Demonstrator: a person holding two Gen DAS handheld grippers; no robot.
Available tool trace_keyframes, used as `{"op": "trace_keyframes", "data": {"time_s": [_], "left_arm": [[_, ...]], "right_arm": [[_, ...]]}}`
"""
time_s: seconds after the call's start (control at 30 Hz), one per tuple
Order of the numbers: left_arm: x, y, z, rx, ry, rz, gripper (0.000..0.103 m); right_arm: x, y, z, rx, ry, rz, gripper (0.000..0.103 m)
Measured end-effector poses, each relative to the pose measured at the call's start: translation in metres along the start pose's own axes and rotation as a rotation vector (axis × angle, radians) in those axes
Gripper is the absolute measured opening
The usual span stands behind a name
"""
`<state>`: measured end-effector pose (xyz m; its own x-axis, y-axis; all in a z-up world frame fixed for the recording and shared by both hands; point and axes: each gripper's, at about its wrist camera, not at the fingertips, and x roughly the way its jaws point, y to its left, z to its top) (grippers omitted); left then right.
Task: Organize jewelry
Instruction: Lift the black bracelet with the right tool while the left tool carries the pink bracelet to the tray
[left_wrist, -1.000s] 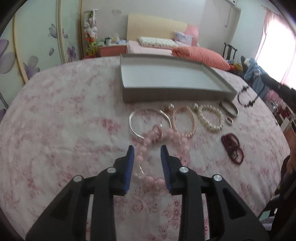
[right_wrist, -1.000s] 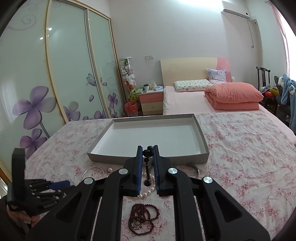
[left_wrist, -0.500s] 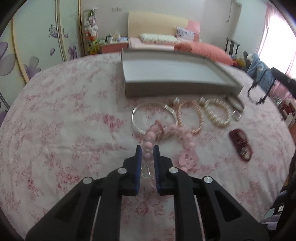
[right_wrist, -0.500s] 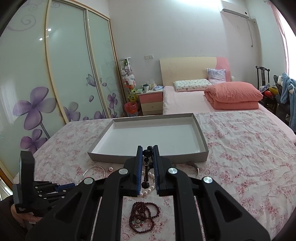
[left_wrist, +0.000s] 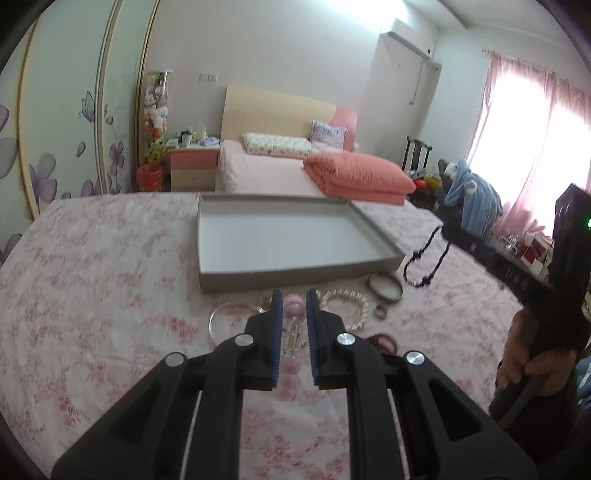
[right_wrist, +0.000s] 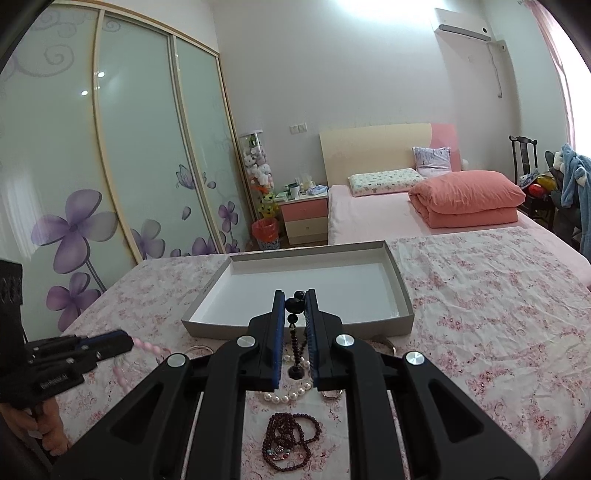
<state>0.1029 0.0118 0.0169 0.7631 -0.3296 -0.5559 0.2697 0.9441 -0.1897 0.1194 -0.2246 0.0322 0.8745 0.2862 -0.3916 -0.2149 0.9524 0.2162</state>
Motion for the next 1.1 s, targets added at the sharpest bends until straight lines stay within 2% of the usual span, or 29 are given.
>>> {"op": "trace_keyframes", "data": {"time_s": [0.23,0.37,0.63,0.8,1.1], "left_arm": [[-0.001,-0.013,0.031,0.016,-0.082,0.012,0.013],[0.011,-0.018,0.056,0.021,-0.125,0.035,0.013],[0.056,-0.014,0.091,0.007,-0.134,0.069,0.013],[0.089,0.002,0.106,-0.018,-0.11,0.096,0.013],[0.155,0.029,0.121,-0.045,-0.04,0.135,0.013]], "right_arm": [[0.001,0.001,0.009,-0.005,-0.033,0.004,0.012],[0.006,0.006,0.024,-0.033,-0.073,0.002,0.012],[0.04,0.003,0.052,-0.046,-0.097,-0.009,0.012],[0.081,-0.008,0.064,-0.018,-0.053,-0.02,0.012],[0.172,-0.029,0.066,0.066,0.128,-0.025,0.012]]}}
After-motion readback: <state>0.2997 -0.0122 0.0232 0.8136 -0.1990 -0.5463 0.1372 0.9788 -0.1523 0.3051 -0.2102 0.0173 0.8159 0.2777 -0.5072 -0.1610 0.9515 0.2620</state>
